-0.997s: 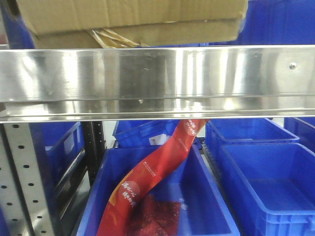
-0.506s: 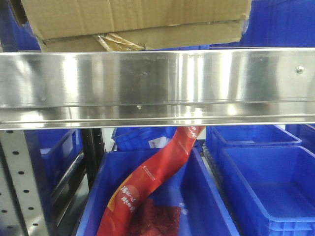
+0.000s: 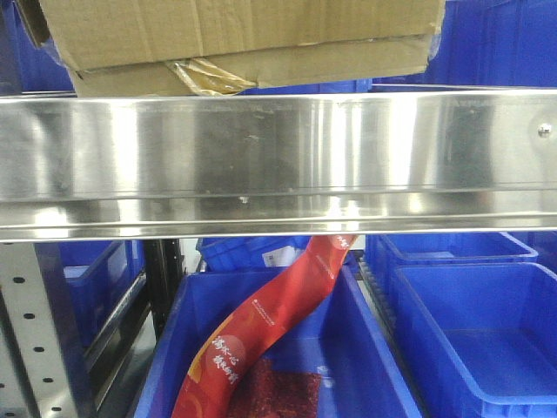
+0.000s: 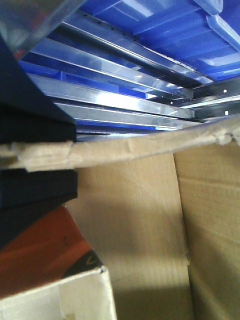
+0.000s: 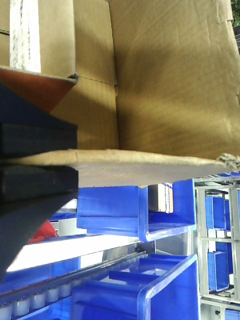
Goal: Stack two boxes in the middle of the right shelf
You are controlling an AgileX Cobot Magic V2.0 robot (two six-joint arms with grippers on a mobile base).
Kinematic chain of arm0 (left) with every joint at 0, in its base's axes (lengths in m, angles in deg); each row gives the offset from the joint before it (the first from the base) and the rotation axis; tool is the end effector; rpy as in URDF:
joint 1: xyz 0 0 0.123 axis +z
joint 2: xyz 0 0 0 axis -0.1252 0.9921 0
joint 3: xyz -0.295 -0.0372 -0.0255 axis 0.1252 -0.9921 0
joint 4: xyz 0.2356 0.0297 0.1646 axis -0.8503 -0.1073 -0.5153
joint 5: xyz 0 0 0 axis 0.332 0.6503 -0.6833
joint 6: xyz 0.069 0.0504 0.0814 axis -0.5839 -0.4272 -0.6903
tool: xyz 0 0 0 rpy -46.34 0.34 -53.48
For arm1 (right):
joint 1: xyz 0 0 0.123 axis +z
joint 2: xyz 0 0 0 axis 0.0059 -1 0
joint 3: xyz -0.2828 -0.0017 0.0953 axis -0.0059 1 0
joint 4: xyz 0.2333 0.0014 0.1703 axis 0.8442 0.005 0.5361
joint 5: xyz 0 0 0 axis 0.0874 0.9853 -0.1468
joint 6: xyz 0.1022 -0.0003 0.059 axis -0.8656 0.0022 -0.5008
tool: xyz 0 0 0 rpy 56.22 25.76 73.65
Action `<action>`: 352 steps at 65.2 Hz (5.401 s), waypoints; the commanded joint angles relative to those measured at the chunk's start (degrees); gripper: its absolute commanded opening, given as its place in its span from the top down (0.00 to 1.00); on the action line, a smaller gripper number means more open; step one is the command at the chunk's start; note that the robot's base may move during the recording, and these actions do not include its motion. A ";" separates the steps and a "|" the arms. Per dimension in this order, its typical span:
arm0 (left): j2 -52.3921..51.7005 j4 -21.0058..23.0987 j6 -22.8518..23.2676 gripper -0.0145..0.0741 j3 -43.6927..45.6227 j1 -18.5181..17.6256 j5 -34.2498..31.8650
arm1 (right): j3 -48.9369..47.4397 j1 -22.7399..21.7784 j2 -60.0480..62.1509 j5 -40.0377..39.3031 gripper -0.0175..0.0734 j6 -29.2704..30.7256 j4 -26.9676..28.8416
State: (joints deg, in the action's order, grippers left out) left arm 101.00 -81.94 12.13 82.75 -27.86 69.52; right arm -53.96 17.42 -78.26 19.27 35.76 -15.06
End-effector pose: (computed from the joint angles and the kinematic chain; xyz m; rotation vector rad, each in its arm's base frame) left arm 0.3957 -0.1070 0.4514 -0.0046 2.0102 0.0190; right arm 0.4176 0.1143 0.4548 -0.0008 1.7772 0.2155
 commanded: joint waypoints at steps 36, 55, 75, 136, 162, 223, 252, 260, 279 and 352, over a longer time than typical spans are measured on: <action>-0.85 3.38 -0.47 0.96 0.46 -0.17 -2.92 | -0.94 -0.05 0.67 3.73 0.97 -0.31 0.02; -0.87 9.61 -3.39 0.96 4.79 -0.28 -0.31 | -4.85 0.06 0.57 18.49 0.97 -0.72 0.60; 1.96 9.61 -3.50 0.75 4.79 -0.28 1.70 | -4.85 0.06 -1.25 21.23 0.88 -0.72 0.91; 0.69 24.96 -23.47 0.95 6.21 -0.28 1.68 | 1.02 0.06 6.33 13.71 0.99 5.99 1.23; -23.89 29.07 -23.37 0.95 -34.14 3.09 -33.94 | 32.91 -5.55 21.86 -17.87 0.99 4.35 1.23; -61.65 28.74 -23.37 0.95 -60.81 9.73 -37.15 | 53.87 -5.71 52.64 -17.38 0.99 4.35 1.23; -61.65 28.74 -23.37 0.95 -60.81 9.73 -37.15 | 54.74 -5.97 53.72 -16.14 0.99 10.24 2.44; -61.65 28.74 -23.37 0.95 -60.81 9.73 -37.15 | 58.72 -10.92 57.47 -19.95 0.99 37.48 24.39; -61.65 28.74 -23.37 0.95 -60.81 9.73 -37.15 | 74.32 -19.72 64.78 -30.42 0.99 41.86 29.72; -61.52 28.74 -23.37 0.95 -60.81 9.73 -37.39 | 92.56 -20.12 89.44 -19.96 0.99 33.86 26.83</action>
State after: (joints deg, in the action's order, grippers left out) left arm 39.62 -53.32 -11.15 22.04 -18.44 33.12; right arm 38.42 -2.38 10.73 -0.07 69.63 12.29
